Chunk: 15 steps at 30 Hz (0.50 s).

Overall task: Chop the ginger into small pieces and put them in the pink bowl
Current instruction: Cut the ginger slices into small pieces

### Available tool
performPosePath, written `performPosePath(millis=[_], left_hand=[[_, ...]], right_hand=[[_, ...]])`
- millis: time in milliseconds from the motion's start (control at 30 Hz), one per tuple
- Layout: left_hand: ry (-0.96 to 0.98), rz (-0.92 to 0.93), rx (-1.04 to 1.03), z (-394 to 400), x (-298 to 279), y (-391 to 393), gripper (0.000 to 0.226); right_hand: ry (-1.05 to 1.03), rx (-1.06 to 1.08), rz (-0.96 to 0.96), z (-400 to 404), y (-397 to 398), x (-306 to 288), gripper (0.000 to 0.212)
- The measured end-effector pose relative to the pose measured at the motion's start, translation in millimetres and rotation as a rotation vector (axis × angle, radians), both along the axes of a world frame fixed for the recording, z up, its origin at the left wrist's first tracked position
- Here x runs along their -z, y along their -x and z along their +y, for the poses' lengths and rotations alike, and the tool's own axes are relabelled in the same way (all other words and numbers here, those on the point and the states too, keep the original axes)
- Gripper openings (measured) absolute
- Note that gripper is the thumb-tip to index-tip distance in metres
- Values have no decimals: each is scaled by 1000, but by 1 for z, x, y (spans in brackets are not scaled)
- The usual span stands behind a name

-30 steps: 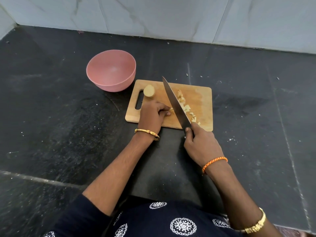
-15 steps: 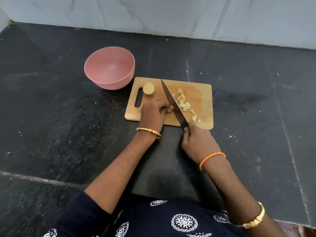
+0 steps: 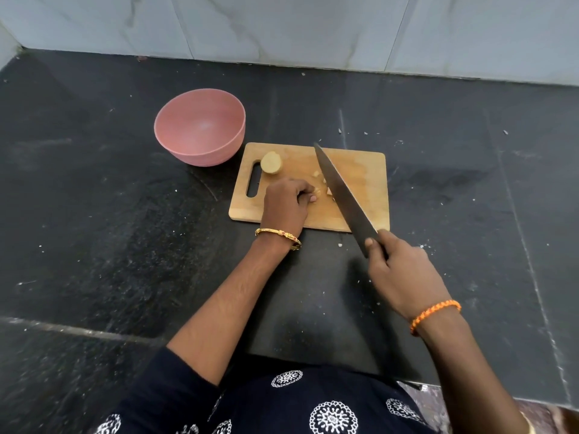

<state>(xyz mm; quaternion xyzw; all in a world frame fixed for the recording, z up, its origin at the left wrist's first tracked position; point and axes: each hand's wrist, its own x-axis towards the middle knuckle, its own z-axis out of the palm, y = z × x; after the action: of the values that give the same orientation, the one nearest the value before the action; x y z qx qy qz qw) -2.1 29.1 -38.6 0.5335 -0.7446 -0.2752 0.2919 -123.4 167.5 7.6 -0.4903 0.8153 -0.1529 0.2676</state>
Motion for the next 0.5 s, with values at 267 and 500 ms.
performPosePath(millis=[267,500], left_hand=[[-57,83,-40,-1,2,-6,11],[-95,105,-42,-4,2,-6,9]], right_hand=[[80,6,-53,-35,-16,18,26],[40,-35,6,-42,-18,18,24]])
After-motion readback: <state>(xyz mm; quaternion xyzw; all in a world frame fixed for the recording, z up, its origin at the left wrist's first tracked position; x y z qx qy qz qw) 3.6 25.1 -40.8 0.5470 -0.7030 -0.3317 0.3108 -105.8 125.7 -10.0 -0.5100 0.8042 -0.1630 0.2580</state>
